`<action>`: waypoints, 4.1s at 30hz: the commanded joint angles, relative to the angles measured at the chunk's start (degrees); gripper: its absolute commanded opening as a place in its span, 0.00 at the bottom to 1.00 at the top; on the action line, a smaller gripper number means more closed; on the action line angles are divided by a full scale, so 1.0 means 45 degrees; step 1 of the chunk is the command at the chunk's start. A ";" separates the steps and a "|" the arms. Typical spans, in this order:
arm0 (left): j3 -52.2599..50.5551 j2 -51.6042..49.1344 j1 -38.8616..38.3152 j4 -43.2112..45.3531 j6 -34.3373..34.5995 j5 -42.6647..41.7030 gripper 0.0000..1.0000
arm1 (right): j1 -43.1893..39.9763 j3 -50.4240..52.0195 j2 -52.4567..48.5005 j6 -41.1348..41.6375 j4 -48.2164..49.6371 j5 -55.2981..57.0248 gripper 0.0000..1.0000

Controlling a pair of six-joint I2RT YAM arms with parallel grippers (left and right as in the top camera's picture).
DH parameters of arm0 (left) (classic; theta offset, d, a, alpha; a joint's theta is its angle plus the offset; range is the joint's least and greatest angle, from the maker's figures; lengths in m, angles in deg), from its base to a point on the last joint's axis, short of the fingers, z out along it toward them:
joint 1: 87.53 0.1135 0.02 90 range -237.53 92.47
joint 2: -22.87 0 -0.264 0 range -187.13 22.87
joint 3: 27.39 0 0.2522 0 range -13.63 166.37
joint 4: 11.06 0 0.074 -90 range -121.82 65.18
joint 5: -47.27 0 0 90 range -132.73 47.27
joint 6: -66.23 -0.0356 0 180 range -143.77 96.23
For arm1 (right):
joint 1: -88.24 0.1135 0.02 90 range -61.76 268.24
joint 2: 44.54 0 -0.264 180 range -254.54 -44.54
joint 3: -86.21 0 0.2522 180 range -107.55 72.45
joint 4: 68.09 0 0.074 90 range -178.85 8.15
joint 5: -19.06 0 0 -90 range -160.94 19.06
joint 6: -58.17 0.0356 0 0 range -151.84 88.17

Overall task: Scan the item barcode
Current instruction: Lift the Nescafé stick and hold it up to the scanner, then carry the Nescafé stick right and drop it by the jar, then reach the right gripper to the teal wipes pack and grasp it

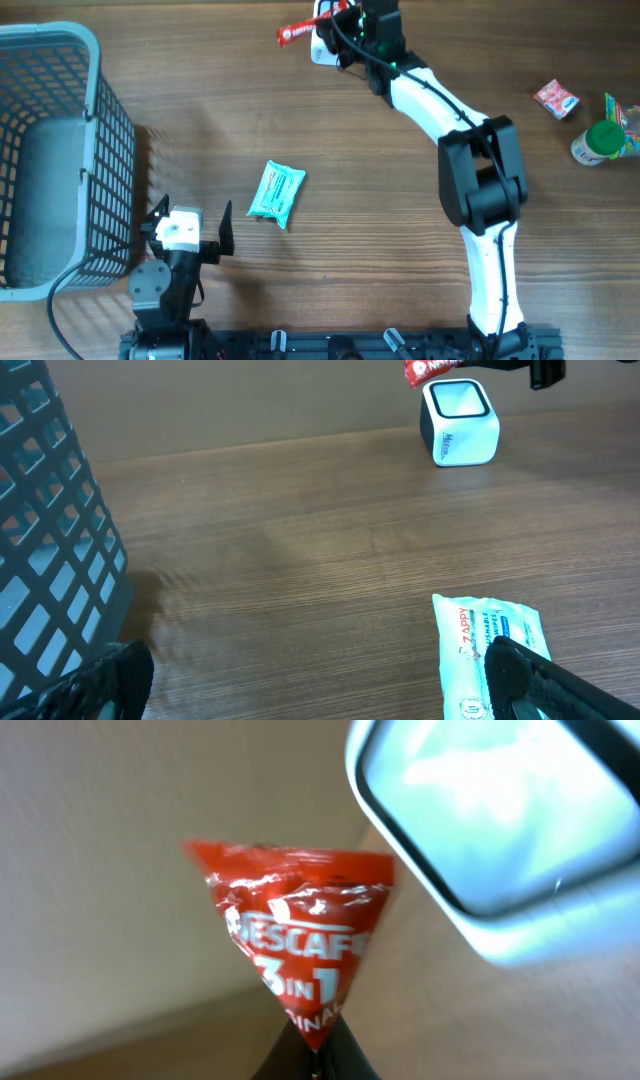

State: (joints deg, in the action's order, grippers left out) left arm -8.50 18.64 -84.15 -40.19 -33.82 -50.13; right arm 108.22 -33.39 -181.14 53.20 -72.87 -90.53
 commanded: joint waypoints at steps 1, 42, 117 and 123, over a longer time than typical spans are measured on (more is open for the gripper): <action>-0.0068 0.0073 -0.0073 0.0029 -0.0151 -0.0107 1.00 | 0.0029 -0.1826 -0.1477 0.1054 -0.0112 0.0000 0.05; -0.0068 0.0073 -0.0073 0.0029 -0.0151 -0.0107 1.00 | -0.7650 0.0908 0.3565 -0.9700 -1.6937 0.5552 0.04; -0.0068 0.0073 -0.0073 0.0029 -0.0151 -0.0107 1.00 | 0.5251 -0.0889 0.0500 -0.5581 -1.8326 0.5003 0.69; -0.0068 0.0073 -0.0073 0.0029 -0.0151 -0.0107 1.00 | 0.2827 -0.0899 0.1360 -0.7252 -1.9390 0.5508 0.87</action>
State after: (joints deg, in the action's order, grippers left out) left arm -8.52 18.66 -84.15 -40.21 -33.82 -50.13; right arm 126.23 -36.82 -179.15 26.60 -158.90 -68.94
